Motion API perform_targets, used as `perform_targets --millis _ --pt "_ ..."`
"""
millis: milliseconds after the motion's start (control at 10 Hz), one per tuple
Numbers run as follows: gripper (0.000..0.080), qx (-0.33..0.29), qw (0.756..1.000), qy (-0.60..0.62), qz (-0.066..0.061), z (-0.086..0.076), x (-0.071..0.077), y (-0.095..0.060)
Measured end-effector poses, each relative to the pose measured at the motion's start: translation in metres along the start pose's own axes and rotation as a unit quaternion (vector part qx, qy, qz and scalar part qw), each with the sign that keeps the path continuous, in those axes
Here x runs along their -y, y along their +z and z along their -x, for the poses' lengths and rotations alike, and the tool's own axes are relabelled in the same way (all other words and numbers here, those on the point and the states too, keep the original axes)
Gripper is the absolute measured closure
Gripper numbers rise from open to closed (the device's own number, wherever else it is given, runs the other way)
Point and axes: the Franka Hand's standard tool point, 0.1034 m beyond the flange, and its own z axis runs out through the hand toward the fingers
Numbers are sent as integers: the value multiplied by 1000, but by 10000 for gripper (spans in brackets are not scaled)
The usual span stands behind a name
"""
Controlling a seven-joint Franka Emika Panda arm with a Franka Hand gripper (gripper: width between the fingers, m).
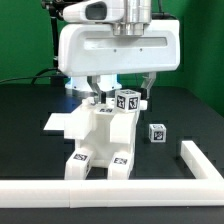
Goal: Assemble chair
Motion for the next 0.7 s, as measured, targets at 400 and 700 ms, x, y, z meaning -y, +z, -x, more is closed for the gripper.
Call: perform_targets --millis 400,700 --pt "405 0 998 69 -1 1 0 1" --pt "516 0 986 164 -2 1 1 1"
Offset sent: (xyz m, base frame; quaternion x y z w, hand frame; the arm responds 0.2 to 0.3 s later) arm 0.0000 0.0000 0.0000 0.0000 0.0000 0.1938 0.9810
